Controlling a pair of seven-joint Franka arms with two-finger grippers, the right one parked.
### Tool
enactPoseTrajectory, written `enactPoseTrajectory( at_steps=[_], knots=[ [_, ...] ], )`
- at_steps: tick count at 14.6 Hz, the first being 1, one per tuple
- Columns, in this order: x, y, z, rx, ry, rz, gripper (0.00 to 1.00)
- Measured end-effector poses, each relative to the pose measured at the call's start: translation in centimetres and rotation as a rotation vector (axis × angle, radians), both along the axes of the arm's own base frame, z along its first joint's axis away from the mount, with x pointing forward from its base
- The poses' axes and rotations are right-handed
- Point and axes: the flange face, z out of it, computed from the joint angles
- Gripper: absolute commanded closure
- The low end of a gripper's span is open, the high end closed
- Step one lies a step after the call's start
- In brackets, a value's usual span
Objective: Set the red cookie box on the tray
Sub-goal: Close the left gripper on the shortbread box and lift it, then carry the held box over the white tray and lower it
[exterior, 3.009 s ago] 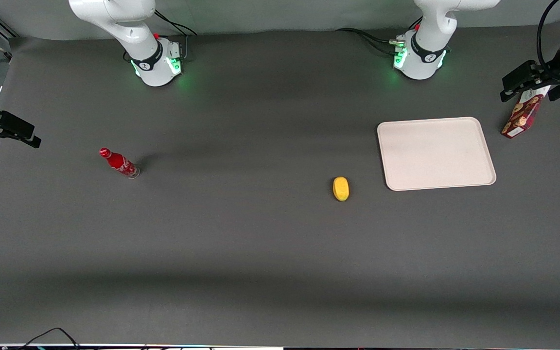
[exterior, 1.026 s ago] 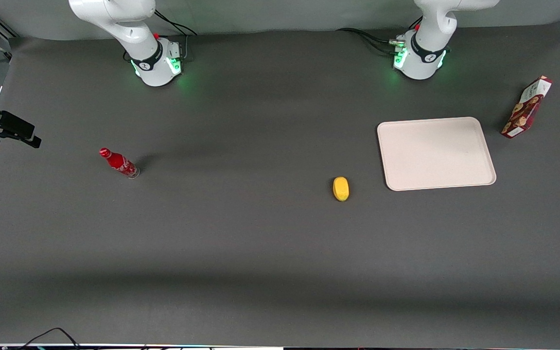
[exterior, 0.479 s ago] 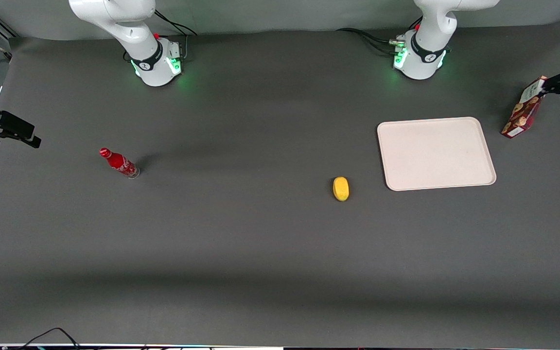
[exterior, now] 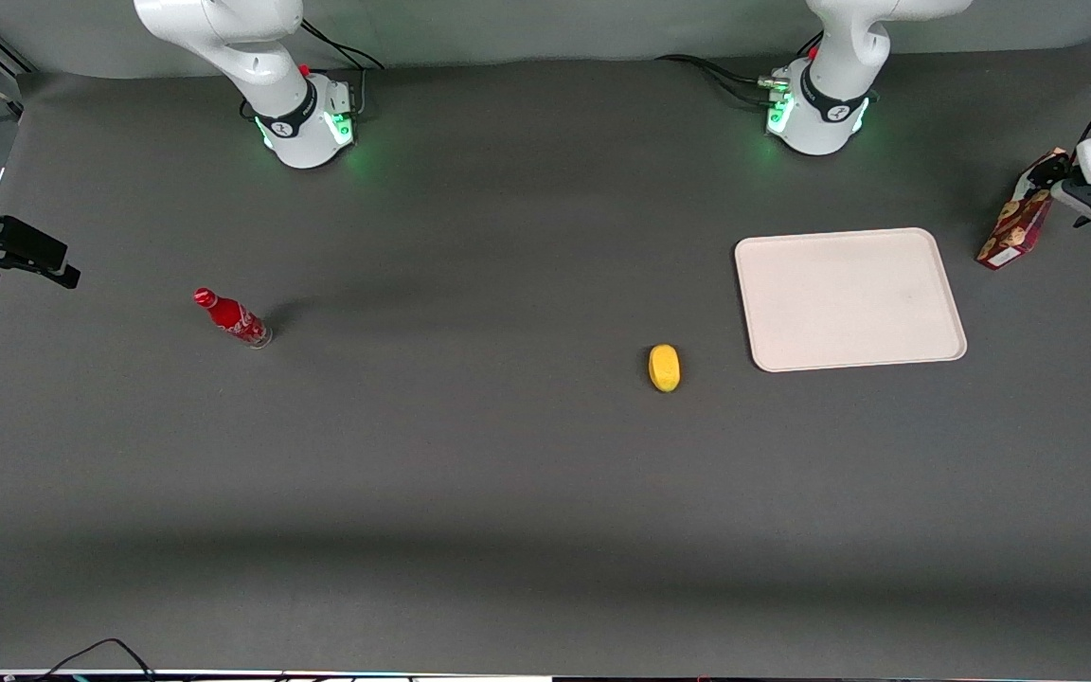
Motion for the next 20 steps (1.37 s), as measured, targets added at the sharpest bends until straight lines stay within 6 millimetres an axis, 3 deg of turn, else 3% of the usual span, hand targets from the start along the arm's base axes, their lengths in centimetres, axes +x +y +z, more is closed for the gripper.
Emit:
enactPoseTrajectory(
  at_steps=[2,3,4,5,6,15,18,20],
  knots=[
    [-0.8,-0.5,-1.4,-0.001,0.018,0.005,0.02],
    [-1.2,-0.8,-2.0,-0.003,0.024,0.01,0.22],
    [-1.6,-1.1,-2.5,-0.006,0.031,0.012,0.52],
    [-1.7,-1.2,-2.8,-0.005,0.032,0.014,0.89],
    [-1.8,-1.2,-2.9,0.002,0.028,0.014,1.0],
    [-1.4,-0.4,-3.0,-0.007,0.029,0.085,1.0],
    [2.8,2.0,1.5,-0.075,0.061,0.113,1.0],
    [6.6,3.0,6.1,-0.118,0.077,0.112,1.0]
  ],
)
